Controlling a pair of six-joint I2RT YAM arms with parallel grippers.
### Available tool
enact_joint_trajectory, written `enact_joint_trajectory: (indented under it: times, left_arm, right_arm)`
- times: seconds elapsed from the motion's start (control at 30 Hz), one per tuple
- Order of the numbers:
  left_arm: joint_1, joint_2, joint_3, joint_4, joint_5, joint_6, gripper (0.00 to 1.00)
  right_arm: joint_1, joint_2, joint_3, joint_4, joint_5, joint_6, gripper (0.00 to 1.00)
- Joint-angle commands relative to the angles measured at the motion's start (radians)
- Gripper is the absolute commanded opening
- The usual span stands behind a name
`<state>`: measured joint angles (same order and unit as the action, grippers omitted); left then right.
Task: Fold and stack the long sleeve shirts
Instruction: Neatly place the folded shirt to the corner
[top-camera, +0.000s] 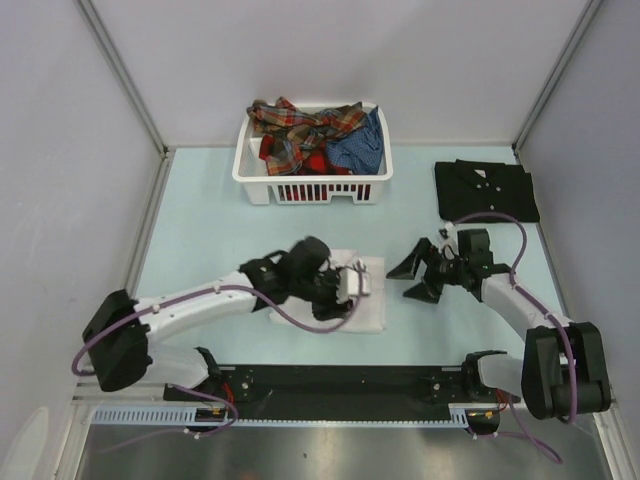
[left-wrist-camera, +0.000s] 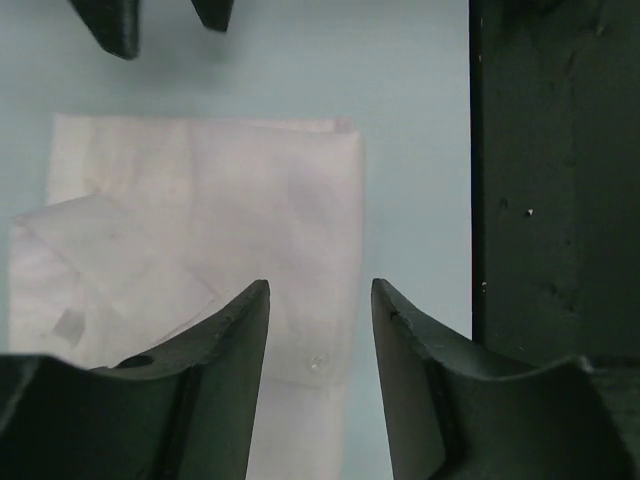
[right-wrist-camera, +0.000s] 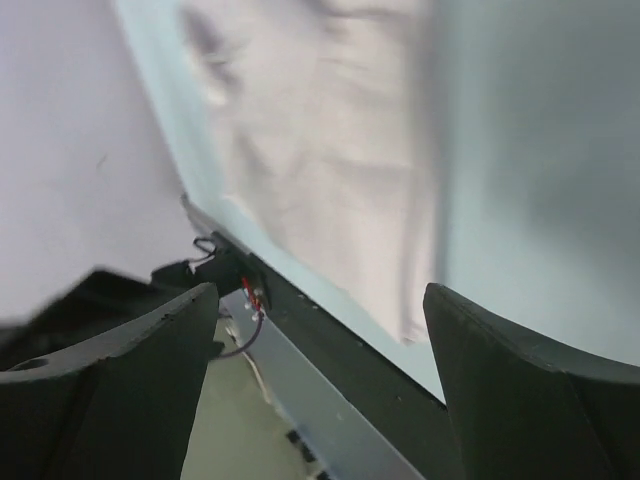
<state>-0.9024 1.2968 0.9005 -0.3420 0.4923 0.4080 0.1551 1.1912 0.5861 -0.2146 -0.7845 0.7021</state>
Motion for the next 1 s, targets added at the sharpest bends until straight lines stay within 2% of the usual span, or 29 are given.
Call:
enact_joint_trajectory:
  times: [0.0, 0.13, 0.33, 0.43, 0.53, 0.57, 0.73, 0.97]
  left_arm:
    - [-0.170, 0.102, -0.009, 0.078, -0.291, 0.120, 0.56]
    - [-0.291, 0.231, 0.014, 0.135, -0.372, 0.147, 0.61]
    - [-0.352, 0.358, 0.008, 0.224, -0.423, 0.202, 0.59]
    - [-0.351, 0.415, 0.002, 0.264, -0.452, 0.207, 0.55]
    - [-0.342, 0.427, -0.011, 0.287, -0.442, 0.196, 0.41]
    - [-0.337, 0.421, -0.014, 0.290, -0.433, 0.186, 0.29]
    - [-0.288, 0.342, -0.014, 0.296, -0.324, 0.111, 0.00]
    - [-0.236, 0.269, 0.026, 0.248, -0.251, 0.089, 0.00]
  right_arm:
    - [-0.119, 0.007, -0.081, -0.209, 0.074, 0.008, 0.89]
    - [-0.141, -0.031, -0.114, -0.213, 0.105, 0.043, 0.90]
    - [-0.146, -0.051, -0.149, -0.218, 0.132, 0.095, 0.96]
    - [-0.146, -0.054, -0.167, -0.209, 0.145, 0.129, 0.98]
    - [-0.143, -0.051, -0.175, -0.207, 0.145, 0.143, 1.00]
    - [-0.137, -0.050, -0.178, -0.198, 0.145, 0.146, 1.00]
    - [-0.060, -0.016, -0.209, -0.059, 0.108, 0.221, 1.00]
    - [0.033, 0.071, -0.215, 0.312, 0.061, 0.338, 0.99]
